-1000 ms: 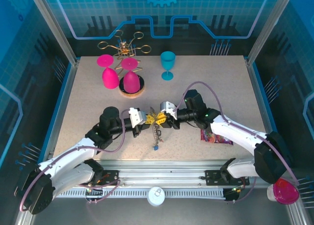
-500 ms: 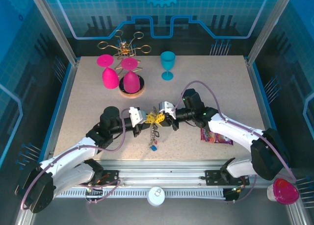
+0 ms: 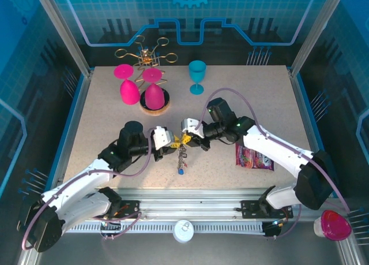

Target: Put the keys on the keyring

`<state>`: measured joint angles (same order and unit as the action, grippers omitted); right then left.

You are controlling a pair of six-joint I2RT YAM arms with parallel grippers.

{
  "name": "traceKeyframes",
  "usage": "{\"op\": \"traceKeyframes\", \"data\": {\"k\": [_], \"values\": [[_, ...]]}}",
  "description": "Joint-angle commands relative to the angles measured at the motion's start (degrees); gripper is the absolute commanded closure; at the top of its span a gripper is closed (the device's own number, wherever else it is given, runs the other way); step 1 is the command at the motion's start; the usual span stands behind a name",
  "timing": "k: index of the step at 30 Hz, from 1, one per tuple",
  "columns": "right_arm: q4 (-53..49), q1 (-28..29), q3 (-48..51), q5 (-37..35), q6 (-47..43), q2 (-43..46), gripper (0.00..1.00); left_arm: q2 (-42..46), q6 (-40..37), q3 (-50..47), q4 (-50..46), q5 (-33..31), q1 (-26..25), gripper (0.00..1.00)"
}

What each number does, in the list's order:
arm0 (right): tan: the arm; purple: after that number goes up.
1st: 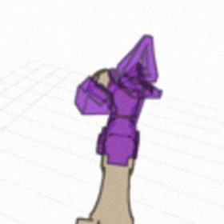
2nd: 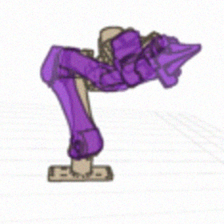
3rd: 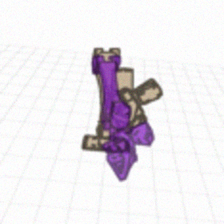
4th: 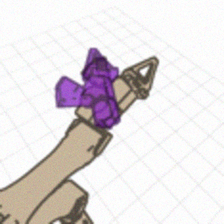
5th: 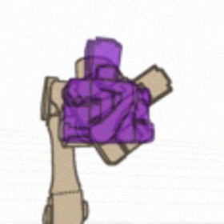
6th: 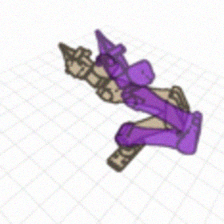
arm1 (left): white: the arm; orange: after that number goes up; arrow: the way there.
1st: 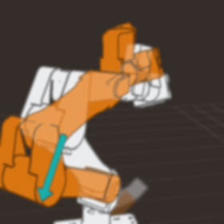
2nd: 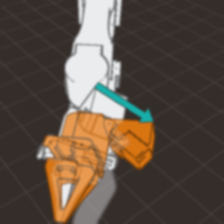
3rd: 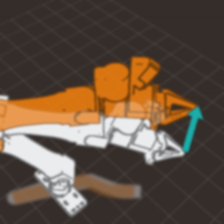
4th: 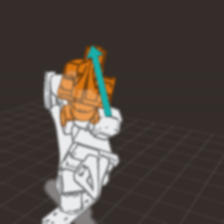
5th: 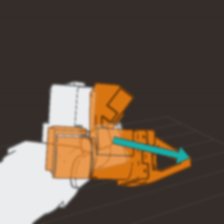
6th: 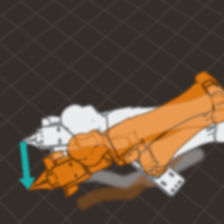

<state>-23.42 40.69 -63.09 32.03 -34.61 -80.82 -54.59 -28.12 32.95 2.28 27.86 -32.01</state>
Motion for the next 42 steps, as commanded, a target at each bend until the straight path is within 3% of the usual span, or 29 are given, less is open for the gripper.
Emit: {"op": "traceKeyframes", "data": {"k": [1,8,11,12,13,14,16,21,28,38,42], "values": [[-6.07,1.84,-3.71,-3.01,-4.02,-0.91,1.00,-0.93,-3.07,2.83,-4.37,0.31,-0.19,0.86],[-9.19,4.40,-6.83,-4.24,-5.99,-2.18,1.00,-2.58,-3.59,4.20,-4.23,1.55,-0.18,1.00],[-4.86,3.08,-4.58,-1.72,-2.24,0.00,1.00,-2.32,-3.72,4.04,-3.82,1.61,-0.25,1.00],[-2.97,2.12,-3.35,-1.01,-0.49,1.10,0.95,-1.90,-3.33,3.37,-2.89,1.44,-0.21,1.00],[-0.56,0.88,-1.65,-0.27,2.18,2.34,0.78,-1.34,-3.09,2.41,-1.53,1.26,-0.20,1.00],[1.87,-0.40,0.18,0.40,5.03,3.71,0.70,-0.60,-3.01,1.53,-0.15,1.07,-0.21,1.00],[5.11,-2.36,3.62,1.64,9.11,6.02,0.66,0.76,-2.52,-0.57,3.19,0.74,-0.24,1.00],[13.99,-3.52,11.21,3.17,18.10,8.96,0.66,2.90,-0.50,-4.28,10.40,0.01,-0.22,1.00],[22.97,-3.34,15.62,6.61,27.00,8.27,0.66,3.34,0.23,-5.44,13.46,-0.91,-0.23,1.00],[20.79,-1.42,15.45,3.76,23.68,7.13,0.63,2.23,3.63,-5.74,16.18,-2.20,-0.23,1.00],[19.36,-1.10,14.19,1.04,22.34,6.20,0.70,1.94,4.62,-5.84,16.77,-1.90,-0.23,1.00]]}}
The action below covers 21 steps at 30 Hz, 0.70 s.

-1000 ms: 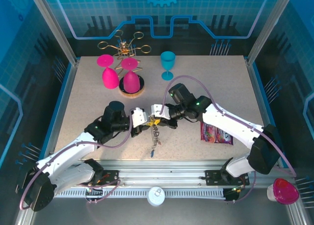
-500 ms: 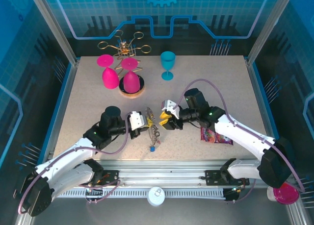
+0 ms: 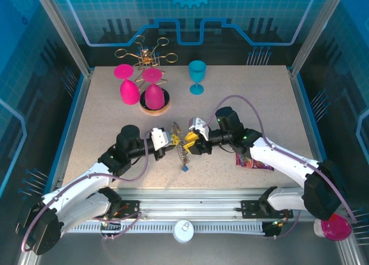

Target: Put the keys on the keyring

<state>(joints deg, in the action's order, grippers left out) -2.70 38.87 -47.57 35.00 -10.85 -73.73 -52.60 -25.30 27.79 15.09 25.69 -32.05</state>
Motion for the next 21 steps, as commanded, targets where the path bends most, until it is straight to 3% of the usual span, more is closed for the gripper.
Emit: {"op": "traceKeyframes", "data": {"k": [1,10,21], "values": [[-1.29,0.73,-1.38,-2.75,-1.58,-1.05,0.72,-0.05,1.94,-0.72,4.10,0.32,-0.18,1.00],[-4.67,0.75,-4.19,-3.77,-4.68,-0.60,1.00,-0.66,6.00,-1.57,7.54,-0.16,-0.20,1.00],[-17.27,6.36,-10.58,-6.36,-15.84,-6.68,1.00,-2.15,13.87,-4.48,20.47,-0.82,-0.17,1.00]]}}
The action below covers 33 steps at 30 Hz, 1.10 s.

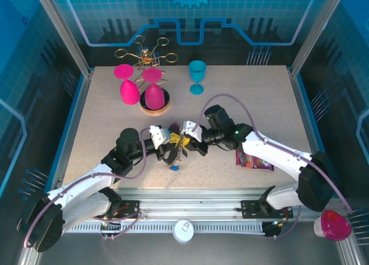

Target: Put the keys on the keyring

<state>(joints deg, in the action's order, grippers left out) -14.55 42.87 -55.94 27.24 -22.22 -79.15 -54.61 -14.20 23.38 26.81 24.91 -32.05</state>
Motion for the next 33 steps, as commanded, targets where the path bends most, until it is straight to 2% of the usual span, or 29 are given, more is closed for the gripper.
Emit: {"op": "traceKeyframes", "data": {"k": [1,4,7,9,13,19,33], "values": [[-5.58,2.39,-2.36,1.06,-4.61,-1.15,1.00,-0.06,2.63,-0.09,8.70,-0.03,-0.13,1.00],[-5.53,1.25,-2.07,-0.11,-4.51,0.70,1.00,0.03,2.38,-0.52,8.84,-0.14,-0.16,1.00],[-2.73,-2.11,0.06,2.63,-1.96,4.31,0.72,0.03,2.26,-1.14,8.87,0.20,-0.15,1.00],[-0.07,-4.53,2.12,5.78,-0.46,6.94,0.66,0.07,1.84,-1.29,8.70,0.52,-0.14,1.00],[4.02,-7.65,4.42,9.68,0.35,10.20,0.68,-0.30,0.68,-1.75,8.65,2.45,-0.16,1.00],[9.27,-7.54,4.26,13.40,0.59,8.39,0.76,-1.45,0.70,-1.74,10.33,4.83,-0.15,1.00],[11.64,-6.49,3.82,14.09,-0.81,3.06,0.81,-3.21,2.35,-1.87,14.43,7.74,-0.19,1.00]]}}
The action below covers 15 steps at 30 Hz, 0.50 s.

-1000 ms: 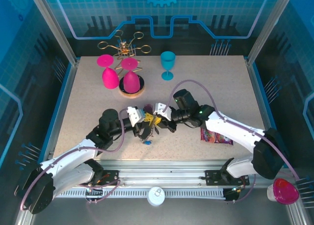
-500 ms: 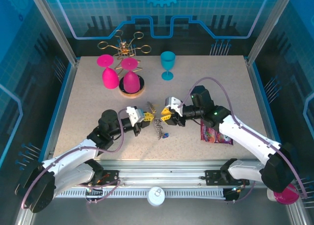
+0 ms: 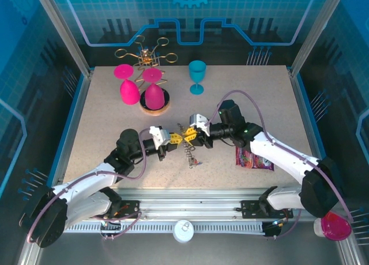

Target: Put the keys on the keyring

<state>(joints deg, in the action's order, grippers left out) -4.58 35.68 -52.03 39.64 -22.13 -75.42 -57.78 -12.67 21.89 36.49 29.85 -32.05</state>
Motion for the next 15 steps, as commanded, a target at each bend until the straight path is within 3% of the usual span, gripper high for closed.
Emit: {"op": "traceKeyframes", "data": {"k": [1,3,7,9,13,15], "values": [[1.59,0.71,-0.24,1.99,-1.00,-0.85,0.82,-0.04,0.96,-0.41,5.16,2.90,-0.16,1.00],[1.79,0.74,-0.44,2.37,-1.07,-1.25,0.84,-0.46,1.47,-0.36,5.89,3.31,-0.16,1.00],[3.02,0.79,-0.93,4.19,-0.41,-1.36,1.00,-1.43,2.24,-0.38,7.48,3.65,-0.17,1.00],[1.42,0.71,-1.56,3.86,-0.99,-1.06,1.00,-1.63,2.11,0.03,6.38,2.68,-0.18,1.00],[-9.46,0.99,-5.52,0.36,-6.10,-0.24,1.00,-0.21,-2.15,3.08,-6.01,-0.58,-0.09,0.83],[-16.39,1.79,-8.31,-2.87,-9.58,-0.88,1.00,0.58,-4.45,4.35,-11.34,-1.53,-0.18,0.80]]}}
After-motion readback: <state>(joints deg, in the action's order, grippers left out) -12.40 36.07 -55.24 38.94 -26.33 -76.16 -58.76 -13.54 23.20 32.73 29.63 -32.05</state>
